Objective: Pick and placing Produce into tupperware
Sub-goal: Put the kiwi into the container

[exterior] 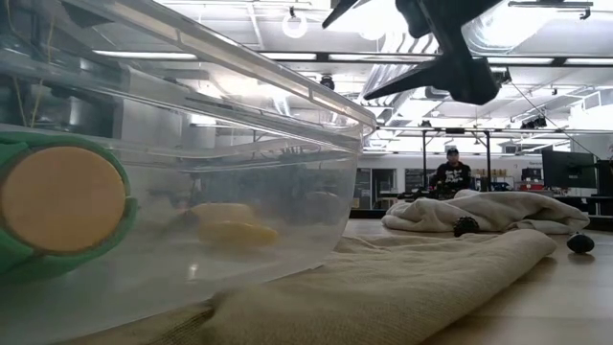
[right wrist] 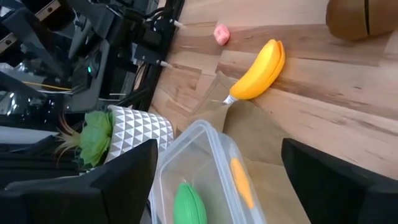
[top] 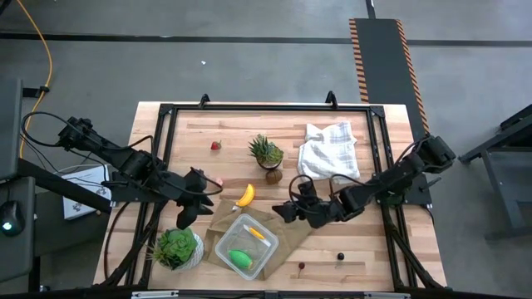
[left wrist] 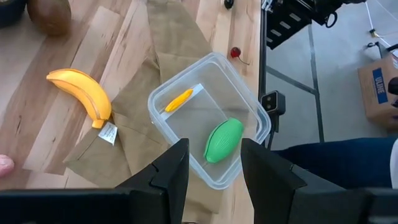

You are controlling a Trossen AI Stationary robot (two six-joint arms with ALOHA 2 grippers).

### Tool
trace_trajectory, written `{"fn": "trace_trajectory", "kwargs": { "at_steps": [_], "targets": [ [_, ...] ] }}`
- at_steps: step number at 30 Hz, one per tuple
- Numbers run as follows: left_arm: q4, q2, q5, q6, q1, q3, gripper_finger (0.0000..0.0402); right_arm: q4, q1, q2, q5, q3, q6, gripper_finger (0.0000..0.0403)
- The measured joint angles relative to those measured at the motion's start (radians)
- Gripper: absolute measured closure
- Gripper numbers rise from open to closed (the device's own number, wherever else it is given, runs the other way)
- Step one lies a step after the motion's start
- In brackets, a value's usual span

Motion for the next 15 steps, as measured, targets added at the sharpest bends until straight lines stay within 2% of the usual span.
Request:
{"fn": "trace_trajectory", "kwargs": {
  "at_steps": [10,15],
  "targets": [
    [0.0,0.0,0.012,-0.002,0.0,0.0,0.0268,0.003,-0.046,0.0,0.0,0.0,0.008,0.007],
    [0.0,0.0,0.018,-0.003,0.0,0.0,0.0268,0.057,-0.064,0.0,-0.026,0.0,0.016,0.007]
  ]
}}
